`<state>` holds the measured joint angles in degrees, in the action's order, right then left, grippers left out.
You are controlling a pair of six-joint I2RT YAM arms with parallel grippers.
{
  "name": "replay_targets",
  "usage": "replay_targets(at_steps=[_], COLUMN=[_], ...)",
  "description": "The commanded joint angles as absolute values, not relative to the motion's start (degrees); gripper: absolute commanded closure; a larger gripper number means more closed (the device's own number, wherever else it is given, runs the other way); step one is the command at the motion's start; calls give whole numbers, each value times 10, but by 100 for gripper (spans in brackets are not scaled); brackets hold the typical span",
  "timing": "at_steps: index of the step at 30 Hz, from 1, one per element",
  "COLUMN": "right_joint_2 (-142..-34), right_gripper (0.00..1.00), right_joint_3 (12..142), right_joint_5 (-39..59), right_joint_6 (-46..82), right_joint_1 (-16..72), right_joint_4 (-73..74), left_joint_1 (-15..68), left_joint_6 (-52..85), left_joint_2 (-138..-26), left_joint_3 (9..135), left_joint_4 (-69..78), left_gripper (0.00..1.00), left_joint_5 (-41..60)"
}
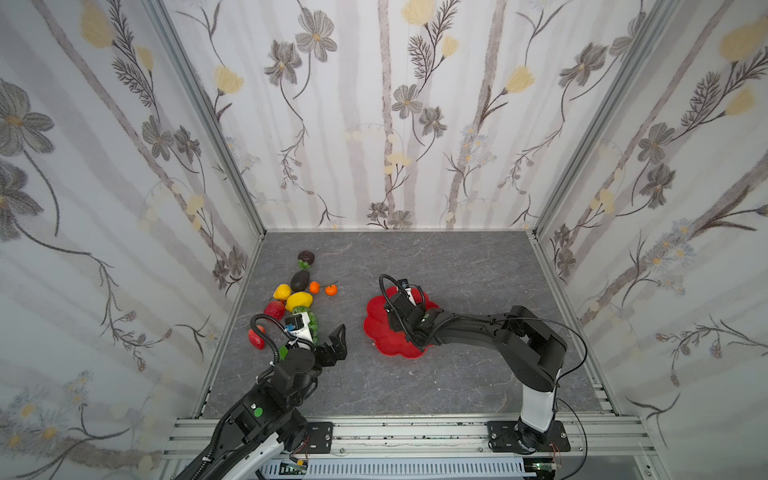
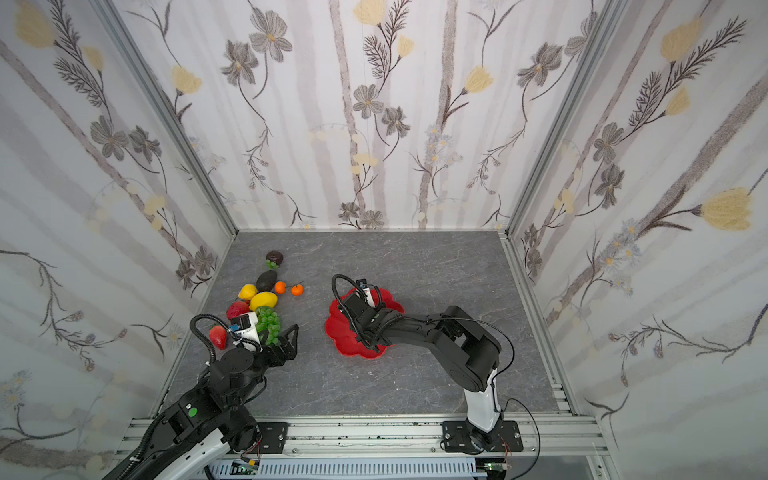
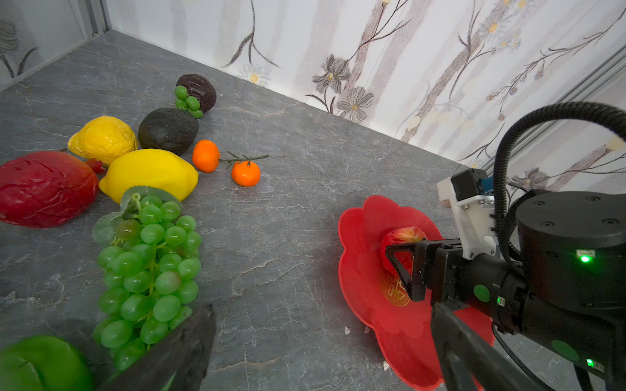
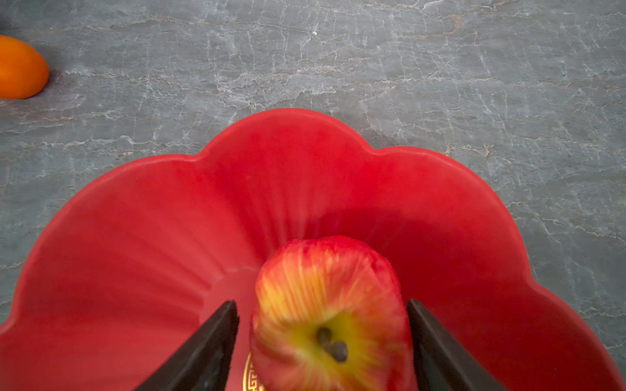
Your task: Place and organize the fake fruits in the fruit bowl
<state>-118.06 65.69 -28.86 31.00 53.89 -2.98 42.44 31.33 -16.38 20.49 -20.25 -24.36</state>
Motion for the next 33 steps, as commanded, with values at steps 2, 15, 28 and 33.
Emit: replay_targets(at_steps=[2, 15, 28, 33], right_joint_2=[-1168, -1002, -725, -675], right_gripper=[16, 9, 8, 8], right_joint_3=[660, 622, 384, 317], right_joint_5=[-289, -265, -328, -318], right_joint_6=[313, 260, 226, 229], right_joint_1=[538, 541, 529, 514], right_joint_4=[-40, -129, -38, 10], left_joint_1=[422, 391, 169, 46], left_joint_6=[317, 353, 425, 383], left_joint_2=[-174, -300, -397, -468], left_joint_3=[216, 343, 432, 428], left_joint_4=[-211, -350, -529, -433], left_gripper=[0, 0, 0, 0], left_joint_5=[-258, -251, -321, -208])
